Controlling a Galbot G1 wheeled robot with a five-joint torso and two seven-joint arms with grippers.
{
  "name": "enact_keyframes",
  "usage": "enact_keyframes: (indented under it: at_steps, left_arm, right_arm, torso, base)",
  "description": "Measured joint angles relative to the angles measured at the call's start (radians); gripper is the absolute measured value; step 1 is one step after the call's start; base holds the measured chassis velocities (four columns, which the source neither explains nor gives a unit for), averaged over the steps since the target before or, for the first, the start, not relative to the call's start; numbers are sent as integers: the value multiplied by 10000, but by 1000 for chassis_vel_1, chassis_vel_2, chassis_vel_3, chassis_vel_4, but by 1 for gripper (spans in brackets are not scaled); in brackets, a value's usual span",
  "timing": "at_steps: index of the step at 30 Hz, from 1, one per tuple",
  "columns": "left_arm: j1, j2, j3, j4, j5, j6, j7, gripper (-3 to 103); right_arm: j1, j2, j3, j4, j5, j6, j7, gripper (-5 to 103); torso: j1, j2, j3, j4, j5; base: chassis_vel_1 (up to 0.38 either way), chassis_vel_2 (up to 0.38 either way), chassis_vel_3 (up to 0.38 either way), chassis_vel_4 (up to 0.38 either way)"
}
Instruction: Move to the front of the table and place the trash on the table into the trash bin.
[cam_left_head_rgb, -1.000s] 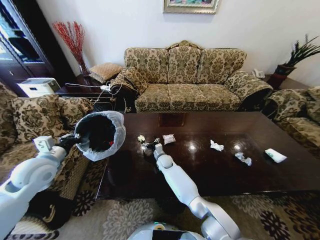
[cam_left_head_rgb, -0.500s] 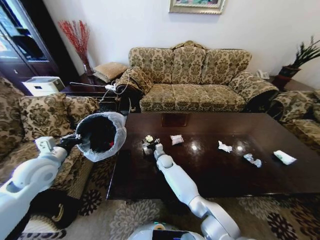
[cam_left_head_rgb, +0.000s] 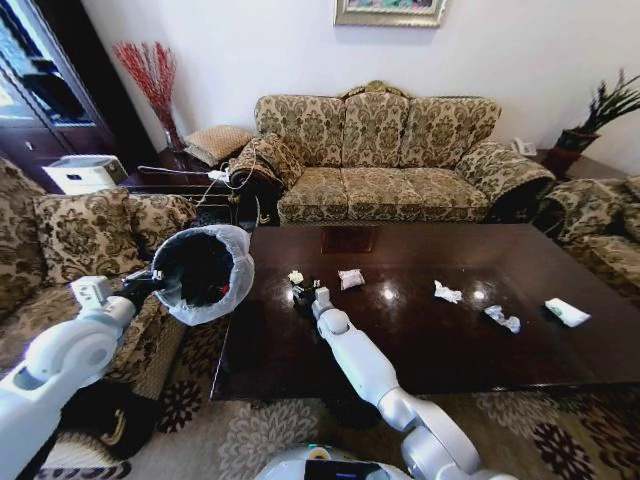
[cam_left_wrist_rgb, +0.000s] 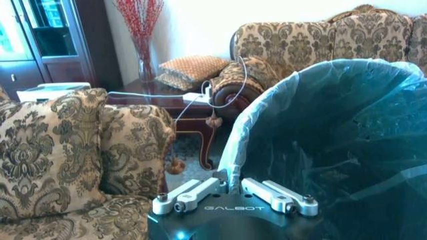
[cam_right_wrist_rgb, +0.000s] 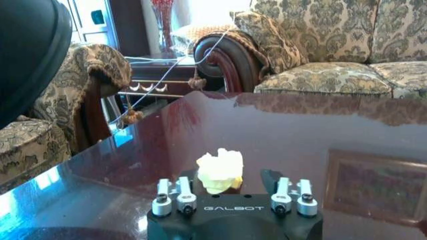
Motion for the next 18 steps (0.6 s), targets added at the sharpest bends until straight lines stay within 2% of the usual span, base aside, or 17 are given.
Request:
enact_keyframes:
  at_steps: [2,3,4,7,11,13,16,18]
  left_arm:
    - [0,9,0,0,1,1,0,0]
    - [0,9,0,0,1,1,0,0]
    - [-2,9,2,0,1,0,2,0]
    - [-7,1,33,0,6,0,2,0]
    - [-8,0,66,6,26,-11,3,0]
    - [-7,13,71,13,27,-17,5,0]
    - [-32,80,100,38,28,-29,7,0]
    - [-41,104,106,42,29,-31,8,0]
  right_arm:
    - [27,0,15,-62,16,7,-50,50]
    - [27,0,15,-62,16,7,-50,50]
    - [45,0,23,-103,31,8,-76,44]
    - [81,0,41,-157,91,8,-108,38]
    - [131,0,107,-266,212,5,-210,16]
    - [132,0,123,-270,237,2,-223,16]
    - [121,0,151,-255,310,-14,-260,2]
    - [96,0,156,-209,327,-26,-265,1]
  torso:
    - [1,0,0,-2,1]
    - [1,0,0,-2,1]
    - [2,-1,1,-4,1]
    - [3,0,1,-3,4]
    - [1,0,0,-2,4]
    - [1,0,0,-2,4]
    - [2,0,1,-3,4]
    - [2,-1,1,-3,4]
  base:
    - [0,0,0,0]
    - [0,0,0,0]
    - [0,0,0,0]
    - [0,0,0,0]
    - [0,0,0,0]
    - [0,0,0,0]
    - [0,0,0,0]
    - [0,0,0,0]
